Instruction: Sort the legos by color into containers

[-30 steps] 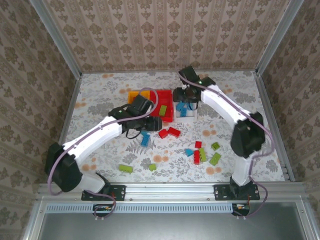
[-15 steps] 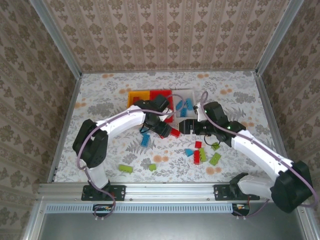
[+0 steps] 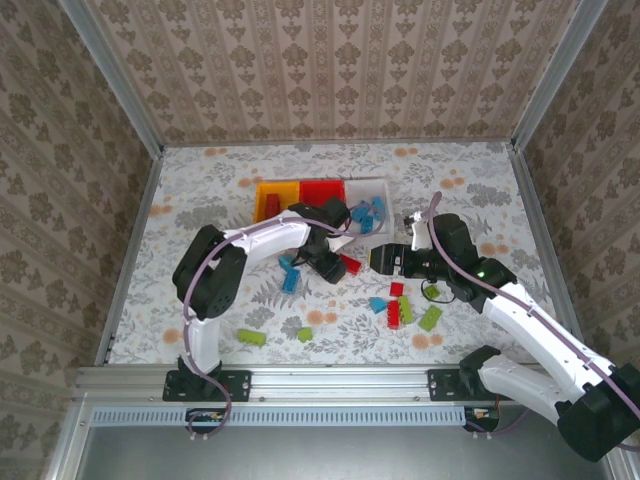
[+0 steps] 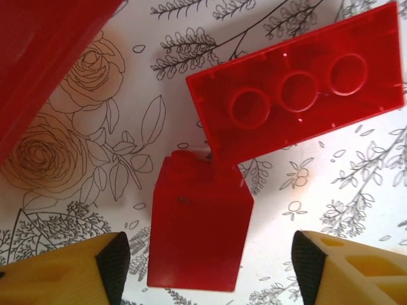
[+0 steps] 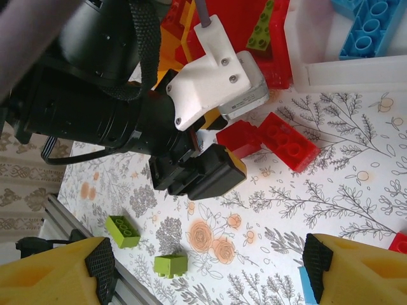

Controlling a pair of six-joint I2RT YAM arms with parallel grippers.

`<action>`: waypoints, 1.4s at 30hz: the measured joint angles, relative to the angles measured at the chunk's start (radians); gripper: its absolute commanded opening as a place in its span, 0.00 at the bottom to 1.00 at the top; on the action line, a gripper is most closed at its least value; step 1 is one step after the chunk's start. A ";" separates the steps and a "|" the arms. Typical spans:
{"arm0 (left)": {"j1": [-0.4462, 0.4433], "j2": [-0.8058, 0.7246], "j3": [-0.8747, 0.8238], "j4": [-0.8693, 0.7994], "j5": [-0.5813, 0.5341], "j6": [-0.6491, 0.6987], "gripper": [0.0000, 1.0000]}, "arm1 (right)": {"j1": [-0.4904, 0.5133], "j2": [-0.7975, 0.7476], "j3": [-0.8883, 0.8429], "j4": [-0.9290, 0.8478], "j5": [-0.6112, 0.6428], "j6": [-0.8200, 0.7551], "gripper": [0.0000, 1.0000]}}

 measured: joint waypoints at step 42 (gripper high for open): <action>0.461 0.045 0.292 0.017 -0.005 -0.333 0.35 | 0.219 0.515 0.469 0.093 0.145 -0.246 0.77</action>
